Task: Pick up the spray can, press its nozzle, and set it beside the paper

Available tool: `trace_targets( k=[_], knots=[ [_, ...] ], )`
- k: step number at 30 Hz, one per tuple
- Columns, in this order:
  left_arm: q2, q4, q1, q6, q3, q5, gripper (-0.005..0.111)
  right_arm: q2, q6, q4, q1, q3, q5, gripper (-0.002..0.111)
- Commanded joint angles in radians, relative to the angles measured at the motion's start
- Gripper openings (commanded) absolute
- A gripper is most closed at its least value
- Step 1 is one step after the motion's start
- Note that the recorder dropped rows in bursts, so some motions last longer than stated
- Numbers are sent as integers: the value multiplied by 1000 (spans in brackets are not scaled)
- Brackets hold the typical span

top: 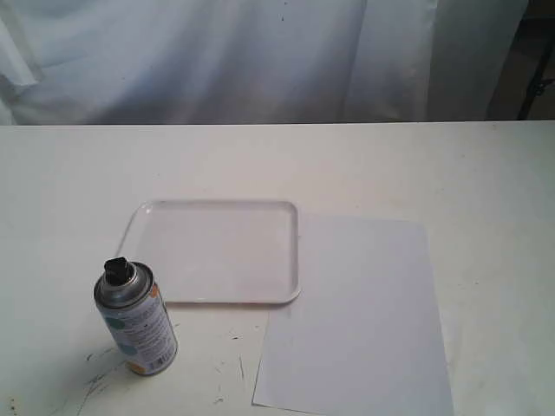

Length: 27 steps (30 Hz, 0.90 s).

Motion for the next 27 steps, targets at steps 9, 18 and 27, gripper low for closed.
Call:
trace_targets(
  k=[9,18,27],
  knots=[
    [-4,17,-5,-11,4,-164,0,-3,1,0,4,4,-1,0],
    [-4,20,-5,-11,4,-401,0,-3,1,0,4,4,-1,0],
    [-4,-24,-5,-112,4,-617,0,-3,1,0,4,4,-1,0]
  ],
)
